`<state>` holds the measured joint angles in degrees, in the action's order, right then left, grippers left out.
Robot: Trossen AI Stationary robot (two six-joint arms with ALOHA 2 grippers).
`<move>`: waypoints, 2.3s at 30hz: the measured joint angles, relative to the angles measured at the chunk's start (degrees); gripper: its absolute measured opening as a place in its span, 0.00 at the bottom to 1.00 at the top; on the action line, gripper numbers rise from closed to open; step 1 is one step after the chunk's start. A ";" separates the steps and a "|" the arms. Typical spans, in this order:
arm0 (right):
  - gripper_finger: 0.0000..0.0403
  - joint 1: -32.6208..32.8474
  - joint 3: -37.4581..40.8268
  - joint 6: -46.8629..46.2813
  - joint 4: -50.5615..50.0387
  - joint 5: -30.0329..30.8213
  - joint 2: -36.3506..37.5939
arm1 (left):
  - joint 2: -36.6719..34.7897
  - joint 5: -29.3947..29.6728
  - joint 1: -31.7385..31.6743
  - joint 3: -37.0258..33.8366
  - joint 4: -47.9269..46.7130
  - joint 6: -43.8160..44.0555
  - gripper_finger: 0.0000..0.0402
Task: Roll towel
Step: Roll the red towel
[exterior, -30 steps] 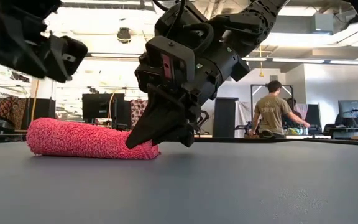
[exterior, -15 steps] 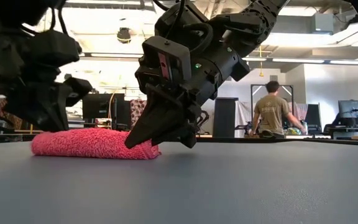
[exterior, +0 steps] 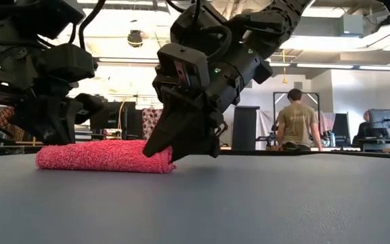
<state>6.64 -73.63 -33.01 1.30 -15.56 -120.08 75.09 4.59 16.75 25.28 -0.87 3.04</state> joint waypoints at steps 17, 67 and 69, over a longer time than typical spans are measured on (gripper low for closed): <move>0.46 -0.31 0.02 5.94 -11.74 5.54 8.23 | 0.00 -1.71 -0.50 0.00 -1.00 -0.25 0.00; 0.21 3.56 -0.27 29.06 -3.47 18.51 1.88 | 0.00 -13.40 -5.73 0.00 -1.27 2.25 0.00; 0.17 2.36 -0.28 25.32 -3.68 14.90 1.23 | 0.00 -13.93 -5.73 0.00 -1.33 2.61 0.00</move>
<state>9.00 -73.91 -7.68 -2.38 -0.65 -118.85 75.09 -9.34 11.03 25.28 -2.20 5.65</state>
